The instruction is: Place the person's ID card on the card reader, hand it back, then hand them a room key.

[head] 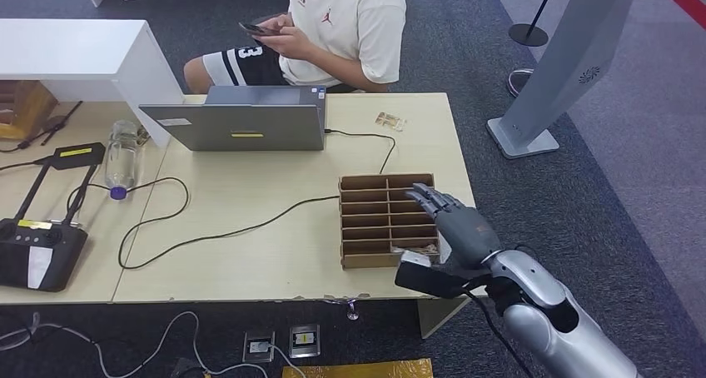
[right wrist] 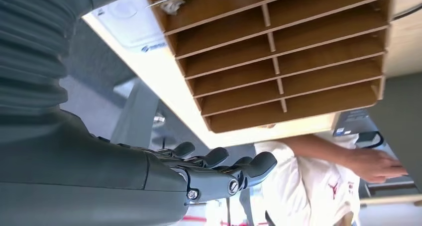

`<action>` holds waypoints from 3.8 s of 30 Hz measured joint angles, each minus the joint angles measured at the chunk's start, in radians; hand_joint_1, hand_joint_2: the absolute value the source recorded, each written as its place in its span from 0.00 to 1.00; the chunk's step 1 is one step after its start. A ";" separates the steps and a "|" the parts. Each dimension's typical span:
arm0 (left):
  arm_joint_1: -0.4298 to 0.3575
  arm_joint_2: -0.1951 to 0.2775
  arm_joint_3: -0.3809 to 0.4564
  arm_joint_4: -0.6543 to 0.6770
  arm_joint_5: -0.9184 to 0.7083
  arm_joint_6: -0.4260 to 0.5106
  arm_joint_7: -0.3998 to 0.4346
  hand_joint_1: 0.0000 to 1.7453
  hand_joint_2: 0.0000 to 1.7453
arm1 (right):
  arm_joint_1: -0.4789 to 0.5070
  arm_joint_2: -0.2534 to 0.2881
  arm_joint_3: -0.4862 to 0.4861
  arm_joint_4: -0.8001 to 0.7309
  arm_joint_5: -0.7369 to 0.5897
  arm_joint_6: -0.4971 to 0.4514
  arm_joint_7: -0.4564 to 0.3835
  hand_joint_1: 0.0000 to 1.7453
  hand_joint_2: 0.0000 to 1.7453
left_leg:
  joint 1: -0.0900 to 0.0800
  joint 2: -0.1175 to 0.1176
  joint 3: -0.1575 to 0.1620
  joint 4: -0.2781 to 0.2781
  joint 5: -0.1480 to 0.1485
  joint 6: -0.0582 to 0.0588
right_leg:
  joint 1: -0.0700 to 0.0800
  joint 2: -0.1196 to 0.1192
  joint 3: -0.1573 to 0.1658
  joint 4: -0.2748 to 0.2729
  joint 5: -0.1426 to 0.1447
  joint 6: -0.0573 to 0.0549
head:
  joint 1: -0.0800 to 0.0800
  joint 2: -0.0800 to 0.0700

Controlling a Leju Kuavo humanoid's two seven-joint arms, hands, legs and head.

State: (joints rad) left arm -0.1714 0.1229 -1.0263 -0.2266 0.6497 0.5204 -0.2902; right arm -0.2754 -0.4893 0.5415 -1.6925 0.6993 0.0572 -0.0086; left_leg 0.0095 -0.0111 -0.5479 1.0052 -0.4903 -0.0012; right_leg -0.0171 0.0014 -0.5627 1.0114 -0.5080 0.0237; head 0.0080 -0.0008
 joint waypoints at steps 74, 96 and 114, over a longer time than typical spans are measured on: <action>-0.002 -0.005 0.006 0.000 0.012 -0.024 0.030 0.00 0.00 | 0.016 0.015 0.111 0.230 0.111 -0.141 0.028 1.00 1.00 | 0.000 0.000 0.000 0.000 0.000 0.000 | 0.000 0.000 0.000 0.000 0.000 0.000 | 0.000 0.000; -0.003 -0.006 0.008 0.000 0.000 0.001 0.021 0.00 0.00 | -0.004 0.018 0.102 0.260 0.126 -0.184 0.013 1.00 1.00 | 0.000 0.000 0.000 0.000 0.000 0.000 | 0.000 0.000 0.000 0.000 0.000 0.000 | 0.000 0.000; -0.010 -0.015 0.007 0.000 -0.056 0.031 -0.015 0.00 0.00 | -0.238 0.032 -0.165 0.267 0.048 -0.255 -0.120 1.00 1.00 | 0.000 0.000 0.000 0.000 0.000 0.000 | 0.000 0.000 0.000 0.000 0.001 0.000 | 0.000 0.000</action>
State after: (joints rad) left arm -0.1810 0.1078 -1.0189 -0.2270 0.5937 0.5515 -0.3052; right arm -0.5134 -0.4569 0.3766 -1.4257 0.7472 -0.1977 -0.1289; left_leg 0.0093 -0.0111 -0.5480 1.0055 -0.4898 -0.0009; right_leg -0.0172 0.0009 -0.5625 1.0116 -0.5070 0.0233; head 0.0080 -0.0008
